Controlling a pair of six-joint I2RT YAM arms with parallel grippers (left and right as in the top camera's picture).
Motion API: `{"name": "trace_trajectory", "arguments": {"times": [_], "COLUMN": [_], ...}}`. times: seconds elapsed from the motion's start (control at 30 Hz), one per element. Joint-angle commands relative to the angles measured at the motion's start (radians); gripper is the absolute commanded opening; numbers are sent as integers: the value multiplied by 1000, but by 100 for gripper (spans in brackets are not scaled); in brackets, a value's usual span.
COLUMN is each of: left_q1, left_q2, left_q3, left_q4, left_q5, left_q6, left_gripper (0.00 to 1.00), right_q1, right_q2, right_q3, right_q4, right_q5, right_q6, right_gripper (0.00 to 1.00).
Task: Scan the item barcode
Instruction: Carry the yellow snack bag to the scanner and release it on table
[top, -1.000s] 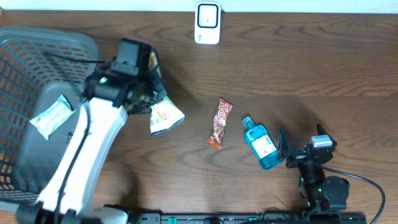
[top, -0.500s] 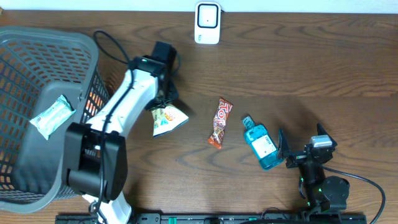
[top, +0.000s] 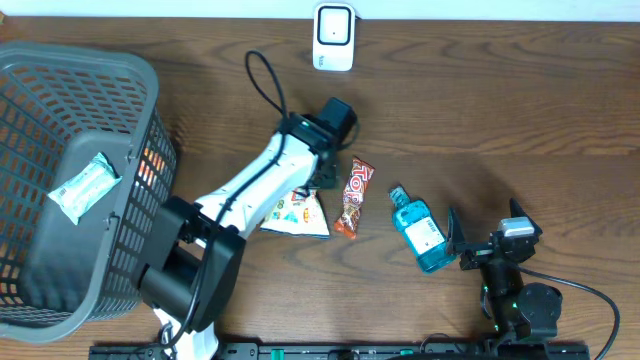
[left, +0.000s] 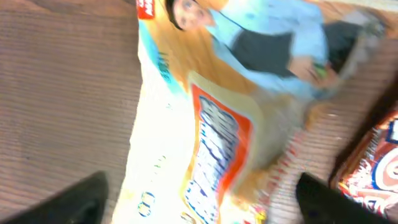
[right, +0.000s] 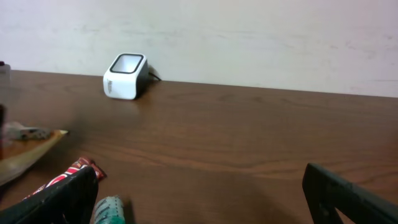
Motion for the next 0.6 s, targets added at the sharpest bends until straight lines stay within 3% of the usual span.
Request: {"name": "trace_trajectory", "arguments": {"times": [0.0,0.27,0.43,0.57], "left_q1": [-12,-8,-8,16], "left_q2": [-14,-129,-249,-343], "left_q3": [33,268,389,443], "left_q4": [-36,-231,-212,-208], "left_q5": [-46,-54,-55,-136], "left_q6": [-6,52,84,100], "left_gripper": [98,98,98,98], "right_q1": [5,5,5,5], "right_q2": [-5,-5,-5,-5], "right_q3": [-1,-1,-1,-1], "right_q4": [-3,-3,-3,-3], "right_q5": [1,1,1,1], "right_q6": [-8,-8,-8,-8], "right_gripper": [99,99,99,99]}}
